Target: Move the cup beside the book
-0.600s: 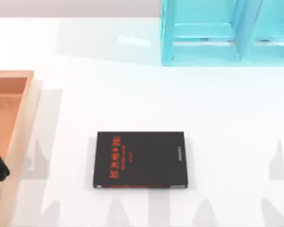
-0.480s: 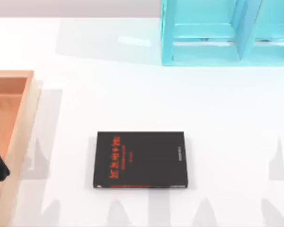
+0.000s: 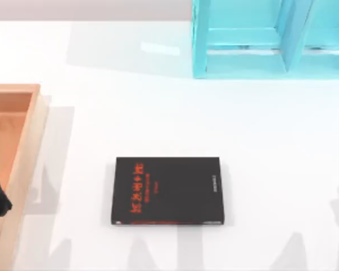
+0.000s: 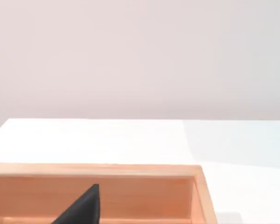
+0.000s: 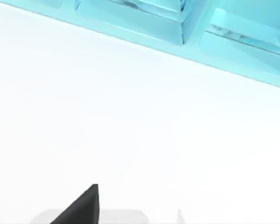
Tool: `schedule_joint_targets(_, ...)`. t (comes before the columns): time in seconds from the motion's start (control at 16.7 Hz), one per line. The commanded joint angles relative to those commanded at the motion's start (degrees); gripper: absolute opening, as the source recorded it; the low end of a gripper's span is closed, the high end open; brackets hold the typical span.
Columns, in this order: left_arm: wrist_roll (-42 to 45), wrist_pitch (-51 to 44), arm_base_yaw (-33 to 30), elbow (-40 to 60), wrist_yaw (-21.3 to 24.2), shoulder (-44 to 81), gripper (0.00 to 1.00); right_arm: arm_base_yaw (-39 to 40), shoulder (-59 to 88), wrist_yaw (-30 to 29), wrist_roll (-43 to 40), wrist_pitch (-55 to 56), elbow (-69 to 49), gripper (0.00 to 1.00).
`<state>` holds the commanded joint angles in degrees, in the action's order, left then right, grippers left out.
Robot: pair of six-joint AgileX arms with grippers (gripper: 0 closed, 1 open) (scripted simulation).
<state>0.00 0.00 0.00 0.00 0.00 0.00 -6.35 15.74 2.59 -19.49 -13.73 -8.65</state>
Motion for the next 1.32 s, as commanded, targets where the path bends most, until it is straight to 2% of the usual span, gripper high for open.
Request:
schedule_joint_targets(0.3, 0.0, 0.0, 0.0, 0.0, 0.0, 0.0, 1.0, -6.29, 19.06, 0.87, -26.0, -15.16, -7.47, 1.0)
schedule_joint_targets(0.66, 0.0, 0.0, 0.0, 0.0, 0.0, 0.0, 1.0, -13.89, 31.79, 1.17, -49.5, -30.6, -17.27, 1.0)
schedule_joint_targets(1.08, 0.0, 0.0, 0.0, 0.0, 0.0, 0.0, 1.0, -23.28, 46.31, 0.26, -87.59, -50.42, -31.47, 1.0)
schedule_joint_targets(1.32, 0.0, 0.0, 0.0, 0.0, 0.0, 0.0, 1.0, -27.14, 49.61, -1.35, -100.78, -58.49, -39.18, 1.0)
